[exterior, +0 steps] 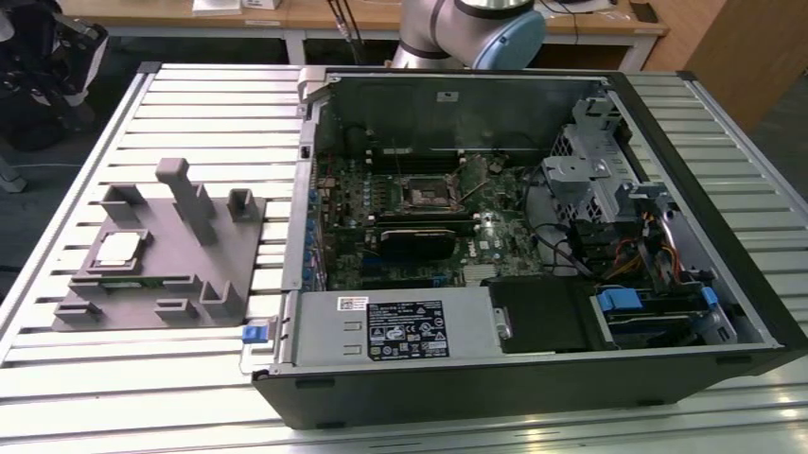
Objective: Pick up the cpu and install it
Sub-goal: 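Reach for the cpu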
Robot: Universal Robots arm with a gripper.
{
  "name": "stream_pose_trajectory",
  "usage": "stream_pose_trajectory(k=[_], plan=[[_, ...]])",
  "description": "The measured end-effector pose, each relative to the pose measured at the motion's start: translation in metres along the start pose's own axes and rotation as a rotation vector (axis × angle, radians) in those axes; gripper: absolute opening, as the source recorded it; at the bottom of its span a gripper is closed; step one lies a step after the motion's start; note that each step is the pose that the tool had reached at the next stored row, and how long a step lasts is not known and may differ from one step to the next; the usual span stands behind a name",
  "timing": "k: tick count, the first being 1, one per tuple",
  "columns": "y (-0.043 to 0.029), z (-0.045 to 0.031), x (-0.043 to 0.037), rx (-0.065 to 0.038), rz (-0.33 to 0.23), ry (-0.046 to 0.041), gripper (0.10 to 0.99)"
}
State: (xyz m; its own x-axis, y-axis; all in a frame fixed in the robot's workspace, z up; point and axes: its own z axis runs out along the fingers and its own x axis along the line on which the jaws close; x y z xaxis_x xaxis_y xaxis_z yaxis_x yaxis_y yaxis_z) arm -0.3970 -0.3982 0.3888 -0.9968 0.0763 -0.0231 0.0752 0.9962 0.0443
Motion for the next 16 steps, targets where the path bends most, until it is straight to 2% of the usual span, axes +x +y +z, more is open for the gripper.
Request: stream_pose_trajectory(k=[16], plan=[[-0.0024,0.0011,0.0330,0.000,0.000,0.0028,0.106]])
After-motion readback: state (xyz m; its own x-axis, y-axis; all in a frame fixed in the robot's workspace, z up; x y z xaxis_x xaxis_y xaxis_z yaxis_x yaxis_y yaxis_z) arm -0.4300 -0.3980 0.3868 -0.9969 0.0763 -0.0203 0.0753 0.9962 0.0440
